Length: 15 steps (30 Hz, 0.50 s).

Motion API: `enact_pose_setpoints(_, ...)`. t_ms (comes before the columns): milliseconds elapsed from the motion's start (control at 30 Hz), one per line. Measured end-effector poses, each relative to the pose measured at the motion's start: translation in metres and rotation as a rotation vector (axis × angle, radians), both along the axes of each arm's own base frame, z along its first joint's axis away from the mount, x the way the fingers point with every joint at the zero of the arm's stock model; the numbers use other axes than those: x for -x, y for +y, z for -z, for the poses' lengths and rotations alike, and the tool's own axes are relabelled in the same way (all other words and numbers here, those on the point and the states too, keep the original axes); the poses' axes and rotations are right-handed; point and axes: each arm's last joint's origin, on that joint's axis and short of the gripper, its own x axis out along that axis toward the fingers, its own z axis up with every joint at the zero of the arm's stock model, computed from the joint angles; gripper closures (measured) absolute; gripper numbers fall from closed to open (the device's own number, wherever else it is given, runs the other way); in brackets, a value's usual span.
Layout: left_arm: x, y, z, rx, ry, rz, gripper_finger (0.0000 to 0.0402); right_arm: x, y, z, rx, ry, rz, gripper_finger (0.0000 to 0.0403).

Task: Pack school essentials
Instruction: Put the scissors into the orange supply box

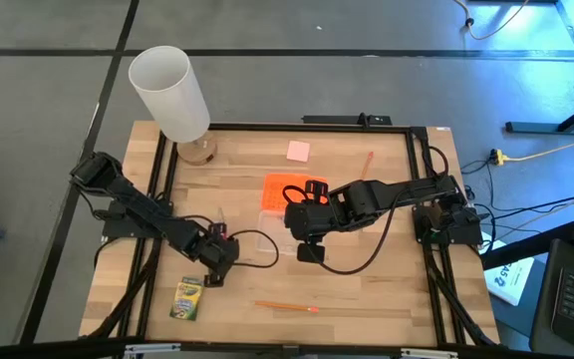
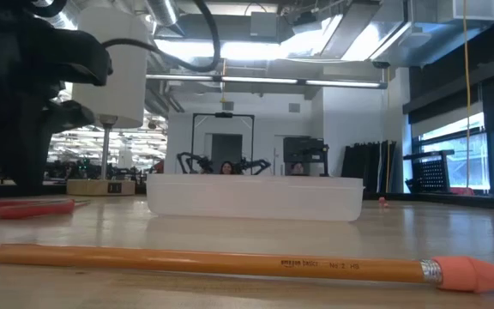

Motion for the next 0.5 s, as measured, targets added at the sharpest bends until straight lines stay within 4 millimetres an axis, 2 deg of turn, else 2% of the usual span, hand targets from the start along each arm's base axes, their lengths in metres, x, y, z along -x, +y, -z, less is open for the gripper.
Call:
enact_pose_setpoints(333,-0.0002,0.0035,-0.0009,0.135,0.017,-0.374,0.0401,-0.0001,0.0,-0.0001,0.001,-0.001,-0.003,0.028)
enact_pose_setpoints(500,0.0008,0.0037,-0.0006,0.171,0.027,-0.491,0.0401,-0.0002,0.0001,-0.0001,0.0,-0.003,-0.002,0.028)
